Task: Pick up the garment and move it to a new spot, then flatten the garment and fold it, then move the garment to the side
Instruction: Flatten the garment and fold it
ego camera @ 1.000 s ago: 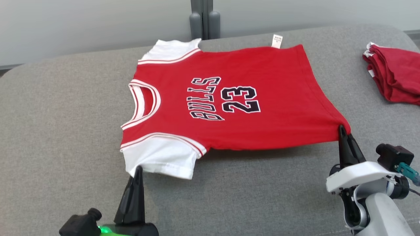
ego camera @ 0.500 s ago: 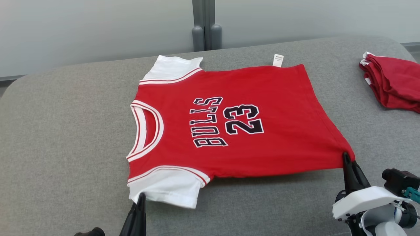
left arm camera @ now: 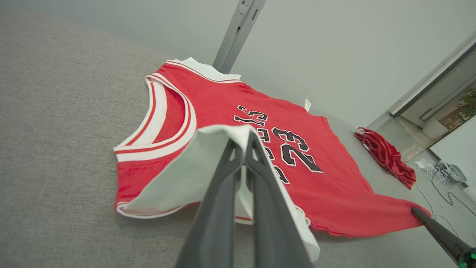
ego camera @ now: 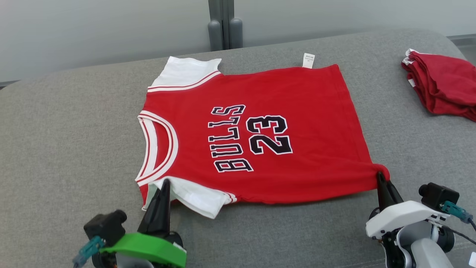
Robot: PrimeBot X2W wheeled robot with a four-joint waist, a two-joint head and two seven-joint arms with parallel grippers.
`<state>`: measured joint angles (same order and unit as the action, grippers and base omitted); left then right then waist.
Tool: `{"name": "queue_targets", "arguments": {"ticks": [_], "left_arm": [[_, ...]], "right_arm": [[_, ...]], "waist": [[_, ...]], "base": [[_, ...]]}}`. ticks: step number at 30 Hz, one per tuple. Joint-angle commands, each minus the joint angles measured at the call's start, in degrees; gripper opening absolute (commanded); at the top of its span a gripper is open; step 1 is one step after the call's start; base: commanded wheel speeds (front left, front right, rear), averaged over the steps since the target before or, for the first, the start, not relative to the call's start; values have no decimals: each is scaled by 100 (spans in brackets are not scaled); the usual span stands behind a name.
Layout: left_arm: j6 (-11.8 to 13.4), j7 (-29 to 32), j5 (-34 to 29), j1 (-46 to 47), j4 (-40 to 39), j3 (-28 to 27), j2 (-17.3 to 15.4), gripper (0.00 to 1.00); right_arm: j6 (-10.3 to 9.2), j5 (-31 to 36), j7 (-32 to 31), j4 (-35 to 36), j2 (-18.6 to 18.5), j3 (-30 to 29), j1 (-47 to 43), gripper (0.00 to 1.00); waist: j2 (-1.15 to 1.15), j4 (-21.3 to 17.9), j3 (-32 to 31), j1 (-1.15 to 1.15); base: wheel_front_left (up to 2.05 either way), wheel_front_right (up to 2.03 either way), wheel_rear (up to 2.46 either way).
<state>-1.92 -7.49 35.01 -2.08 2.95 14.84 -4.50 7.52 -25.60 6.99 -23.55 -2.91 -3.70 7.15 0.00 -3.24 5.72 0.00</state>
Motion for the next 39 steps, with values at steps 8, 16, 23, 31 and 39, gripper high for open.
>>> {"name": "queue_targets", "arguments": {"ticks": [8,16,23,31,39], "left_arm": [[-211,-174,-192,1520,1298,5,-48,0],[-313,-405,-230,2500,2374,-51,-84,0],[-370,-590,-280,3095,3170,-57,-74,0],[-416,-712,-342,3648,3920,-65,-78,0],[-457,-768,-421,3992,4439,-54,-36,0]], "right_arm": [[-8,-197,85,-483,-5,-16,791,0],[-7,-95,231,-1109,-6,-65,1484,0],[-7,-134,384,-1630,-5,44,1918,0],[-7,-132,539,-2108,-5,265,2373,0],[-8,-32,680,-2615,-6,346,2776,0]], "waist": [[0,-104,240,0],[0,-163,425,0],[0,-199,562,0],[0,-266,664,0],[0,-280,744,0]], "base": [[0,0,0],[0,0,0],[0,0,0],[0,0,0],[0,0,0]]}}
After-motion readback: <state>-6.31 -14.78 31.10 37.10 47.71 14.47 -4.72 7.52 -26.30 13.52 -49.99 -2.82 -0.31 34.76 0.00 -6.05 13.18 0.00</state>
